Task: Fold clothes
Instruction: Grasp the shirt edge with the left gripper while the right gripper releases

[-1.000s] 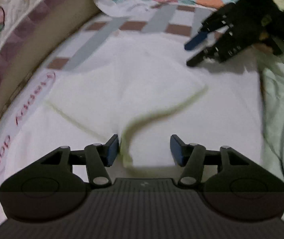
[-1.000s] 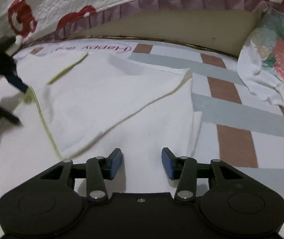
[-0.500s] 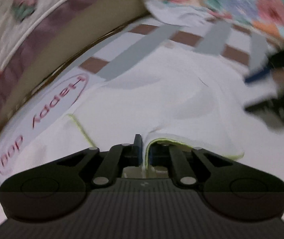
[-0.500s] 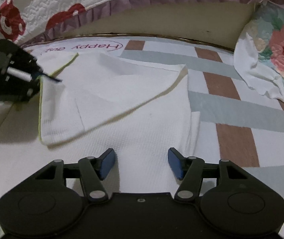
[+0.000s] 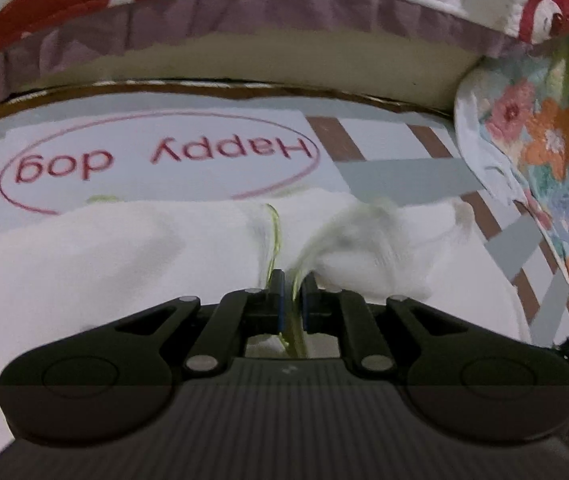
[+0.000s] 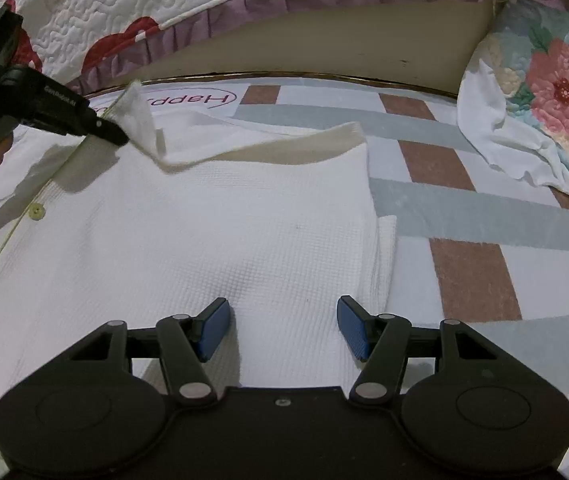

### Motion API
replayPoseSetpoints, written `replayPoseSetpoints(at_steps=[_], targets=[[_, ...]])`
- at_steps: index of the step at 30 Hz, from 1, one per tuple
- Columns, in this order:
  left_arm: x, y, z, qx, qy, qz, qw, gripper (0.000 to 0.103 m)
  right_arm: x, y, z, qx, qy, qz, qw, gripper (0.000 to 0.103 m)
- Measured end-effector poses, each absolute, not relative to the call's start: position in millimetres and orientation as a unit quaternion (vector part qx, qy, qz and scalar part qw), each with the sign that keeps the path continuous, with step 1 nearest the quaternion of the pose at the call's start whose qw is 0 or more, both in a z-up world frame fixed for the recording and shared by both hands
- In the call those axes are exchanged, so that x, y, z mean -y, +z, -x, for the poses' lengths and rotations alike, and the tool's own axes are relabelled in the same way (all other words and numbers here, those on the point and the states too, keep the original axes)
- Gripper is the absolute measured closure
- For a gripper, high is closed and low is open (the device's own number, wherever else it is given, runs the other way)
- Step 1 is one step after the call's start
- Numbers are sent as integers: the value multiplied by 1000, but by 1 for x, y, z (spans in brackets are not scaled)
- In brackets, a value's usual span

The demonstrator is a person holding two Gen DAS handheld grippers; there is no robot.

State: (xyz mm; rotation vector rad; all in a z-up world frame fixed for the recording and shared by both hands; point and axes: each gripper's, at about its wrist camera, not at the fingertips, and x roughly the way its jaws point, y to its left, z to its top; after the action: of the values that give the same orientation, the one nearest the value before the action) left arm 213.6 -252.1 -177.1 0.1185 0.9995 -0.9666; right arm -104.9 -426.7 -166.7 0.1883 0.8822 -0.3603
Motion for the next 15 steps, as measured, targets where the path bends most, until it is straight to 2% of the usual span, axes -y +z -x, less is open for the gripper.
replayPoseSetpoints(at_steps=[2,4,6,8,12,15], targets=[[256,-177,-217,-443,-439,-90,776,93,427,-167,104,-424,-174,-92,884,38],[270,-177,-206,-388,-459,-204,773,93,429,-166,103,-425,-179,-106,881,38],[275,-172,-195,-343,-480,-254,767,93,433,-164,98,-431,-183,-120,875,37],[271,-166,-194,-330,-508,-225,763,91,435,-161,91,-444,-185,-122,868,37],[270,-173,-217,-417,-527,-113,732,65,441,-149,73,-424,-190,-108,879,34],[272,-187,-228,-464,-514,-59,719,59,461,-153,50,-404,-204,-118,884,33]])
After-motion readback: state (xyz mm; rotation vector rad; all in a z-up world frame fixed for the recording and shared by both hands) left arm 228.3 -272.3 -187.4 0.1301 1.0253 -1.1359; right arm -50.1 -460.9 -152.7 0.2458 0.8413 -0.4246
